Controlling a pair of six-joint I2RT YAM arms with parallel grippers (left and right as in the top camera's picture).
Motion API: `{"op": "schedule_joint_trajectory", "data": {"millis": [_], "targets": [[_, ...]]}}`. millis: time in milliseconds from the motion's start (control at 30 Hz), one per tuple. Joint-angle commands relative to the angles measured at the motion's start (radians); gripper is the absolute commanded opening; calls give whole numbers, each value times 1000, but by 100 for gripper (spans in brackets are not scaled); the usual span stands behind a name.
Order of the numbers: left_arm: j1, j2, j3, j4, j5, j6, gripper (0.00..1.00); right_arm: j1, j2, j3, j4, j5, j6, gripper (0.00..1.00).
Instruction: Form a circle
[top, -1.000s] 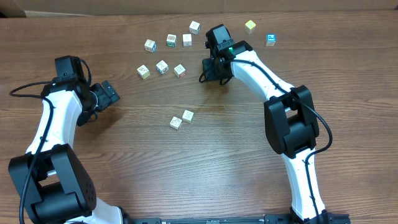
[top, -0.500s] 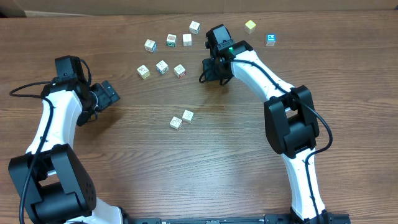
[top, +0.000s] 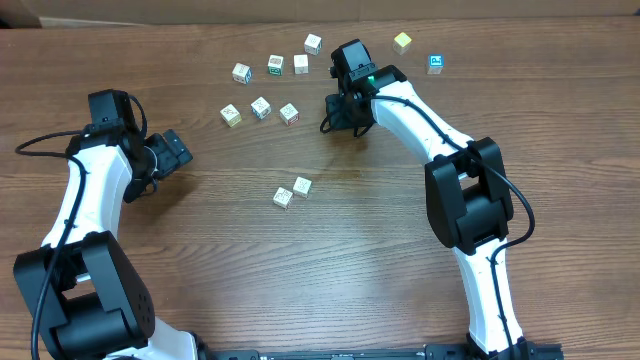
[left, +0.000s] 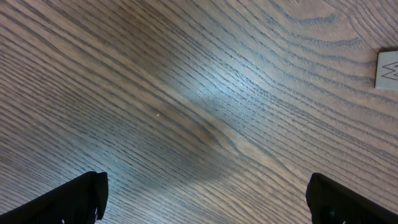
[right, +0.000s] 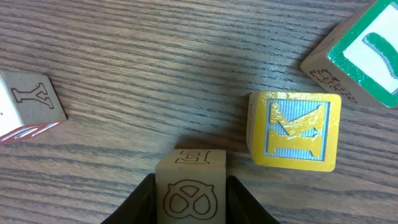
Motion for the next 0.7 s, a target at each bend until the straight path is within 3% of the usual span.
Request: {"op": "schedule_joint_trajectory", "data": {"millis": [0,267,667], "targets": [[-1,6,3,0,8,-6,100,0,-18,18,0,-1,-1,29],[-1,6,3,0,8,-6,100,0,-24,18,-5,-1,0,29],[-1,6,3,0,8,-6,100,0,-166,18,-118,-1,-1,26]]}}
